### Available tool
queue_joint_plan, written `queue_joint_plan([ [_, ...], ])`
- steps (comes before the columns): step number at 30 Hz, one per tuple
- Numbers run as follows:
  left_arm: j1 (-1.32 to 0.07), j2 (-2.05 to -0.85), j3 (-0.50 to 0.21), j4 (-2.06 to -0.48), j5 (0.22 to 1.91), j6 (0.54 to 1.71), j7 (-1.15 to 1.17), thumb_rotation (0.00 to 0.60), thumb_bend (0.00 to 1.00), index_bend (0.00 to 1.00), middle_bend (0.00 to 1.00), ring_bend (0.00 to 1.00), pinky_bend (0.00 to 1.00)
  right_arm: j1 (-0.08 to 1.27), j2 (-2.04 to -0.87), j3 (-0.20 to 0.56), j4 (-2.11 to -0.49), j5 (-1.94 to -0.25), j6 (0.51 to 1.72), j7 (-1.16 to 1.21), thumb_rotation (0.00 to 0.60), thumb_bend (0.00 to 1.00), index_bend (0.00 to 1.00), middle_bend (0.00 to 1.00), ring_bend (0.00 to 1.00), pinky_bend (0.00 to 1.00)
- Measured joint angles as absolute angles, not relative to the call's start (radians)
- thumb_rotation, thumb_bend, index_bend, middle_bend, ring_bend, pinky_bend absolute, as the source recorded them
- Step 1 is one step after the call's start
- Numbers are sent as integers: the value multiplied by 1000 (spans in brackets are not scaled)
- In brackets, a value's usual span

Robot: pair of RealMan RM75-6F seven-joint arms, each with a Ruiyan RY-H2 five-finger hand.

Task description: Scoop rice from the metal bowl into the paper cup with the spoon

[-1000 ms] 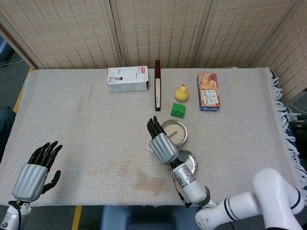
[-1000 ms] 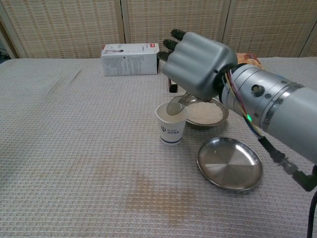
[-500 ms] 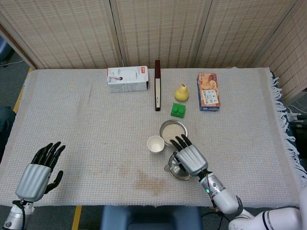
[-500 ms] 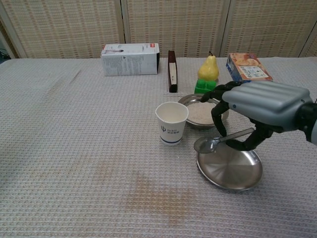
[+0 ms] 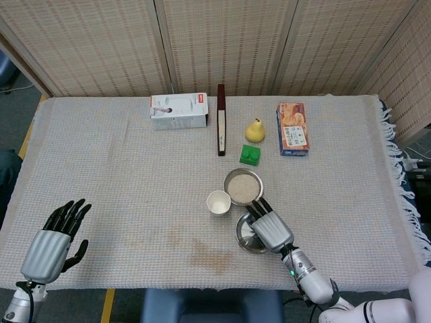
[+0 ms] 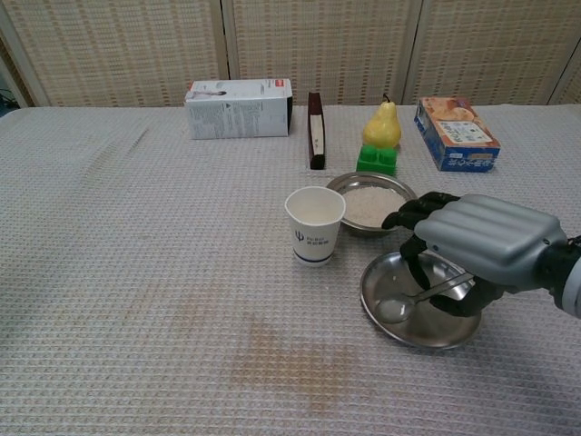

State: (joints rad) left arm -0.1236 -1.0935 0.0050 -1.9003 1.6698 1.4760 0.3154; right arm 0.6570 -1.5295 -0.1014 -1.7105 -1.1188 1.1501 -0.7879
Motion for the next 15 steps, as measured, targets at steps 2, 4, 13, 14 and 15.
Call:
queue_joint_plan([
  [2, -123, -1093, 5, -1901, 1669, 1476, 316, 600, 454, 0, 0, 0, 128, 655, -1534, -97, -1705, -1115, 1147, -800, 600, 414, 539, 90, 0, 0],
  [4, -123, -1094, 5, -1901, 1669, 1476, 318, 600, 454, 0, 0, 0, 128, 653, -1537, -93, -1700, -1111, 1144, -814, 600, 414, 494, 90, 0, 0],
  [13, -124, -1097, 3, -1901, 1660, 1471, 324, 600, 453, 0, 0, 0, 128, 648, -1519, -73, -1715, -1091, 1125, -834, 600, 414, 337, 90, 0, 0],
  [14, -124, -1097, 3, -1900, 1659, 1471, 324, 600, 454, 0, 0, 0, 128, 647, -1515, -71, -1720, -1091, 1126, -833, 600, 414, 337, 89, 0, 0],
  [15, -124, -1097, 3, -1900, 1659, 1471, 324, 600, 454, 0, 0, 0, 128, 646, -1509, -68, -1727, -1094, 1129, -830, 600, 414, 335, 89, 0, 0],
])
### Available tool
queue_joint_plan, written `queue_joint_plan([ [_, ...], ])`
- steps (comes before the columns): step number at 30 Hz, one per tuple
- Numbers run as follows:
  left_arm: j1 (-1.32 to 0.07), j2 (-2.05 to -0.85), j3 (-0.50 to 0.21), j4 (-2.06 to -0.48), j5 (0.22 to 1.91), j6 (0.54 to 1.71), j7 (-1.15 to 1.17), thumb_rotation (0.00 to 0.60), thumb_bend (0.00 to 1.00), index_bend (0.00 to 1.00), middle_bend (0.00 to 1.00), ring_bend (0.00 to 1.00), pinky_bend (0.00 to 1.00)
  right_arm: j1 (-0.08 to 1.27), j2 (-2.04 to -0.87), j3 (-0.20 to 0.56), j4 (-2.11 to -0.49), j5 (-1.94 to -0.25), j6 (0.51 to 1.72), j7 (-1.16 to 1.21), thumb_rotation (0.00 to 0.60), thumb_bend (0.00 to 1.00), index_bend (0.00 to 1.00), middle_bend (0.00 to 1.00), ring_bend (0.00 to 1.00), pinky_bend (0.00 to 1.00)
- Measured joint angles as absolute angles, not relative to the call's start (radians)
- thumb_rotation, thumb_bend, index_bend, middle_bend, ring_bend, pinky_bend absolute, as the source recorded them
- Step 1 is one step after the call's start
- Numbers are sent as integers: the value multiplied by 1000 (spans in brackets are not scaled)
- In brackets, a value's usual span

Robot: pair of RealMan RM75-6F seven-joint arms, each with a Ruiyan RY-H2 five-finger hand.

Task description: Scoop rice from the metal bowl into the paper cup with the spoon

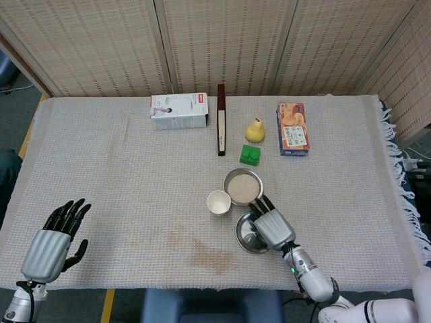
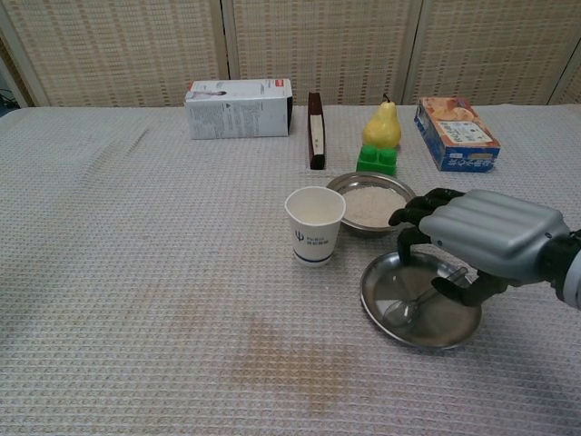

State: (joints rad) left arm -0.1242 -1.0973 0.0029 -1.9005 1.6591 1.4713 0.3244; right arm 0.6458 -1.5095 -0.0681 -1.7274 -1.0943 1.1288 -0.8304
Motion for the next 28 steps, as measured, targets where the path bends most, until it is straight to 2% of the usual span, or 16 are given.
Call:
queue_joint_plan([
  [5, -122, -1096, 2, -1901, 1661, 1478, 325, 600, 453, 0, 0, 0, 129, 628, -1475, -55, -1762, -1142, 1174, -795, 600, 407, 268, 81, 0, 0],
  [10, -118, -1093, -1, -1899, 1657, 1487, 322, 600, 454, 0, 0, 0, 128, 565, -1391, -63, -1830, -1245, 1284, -709, 600, 314, 154, 28, 0, 0],
  [14, -114, -1092, -5, -1897, 1645, 1493, 320, 600, 454, 0, 0, 0, 128, 468, -1309, -114, -1858, -1362, 1413, -615, 600, 258, 126, 6, 0, 0],
  [18, -111, -1092, -15, -1895, 1627, 1500, 319, 600, 454, 0, 0, 0, 128, 327, -1231, -185, -1837, -1453, 1570, -486, 600, 214, 18, 0, 0, 0],
  [22, -111, -1092, -27, -1895, 1606, 1503, 321, 600, 454, 0, 0, 0, 129, 233, -1192, -215, -1768, -1480, 1650, -339, 600, 188, 4, 0, 0, 0],
  [28, -117, -1101, -28, -1903, 1594, 1487, 353, 600, 454, 0, 0, 0, 129, 185, -1133, -206, -1703, -1480, 1650, -228, 600, 178, 0, 0, 0, 0],
])
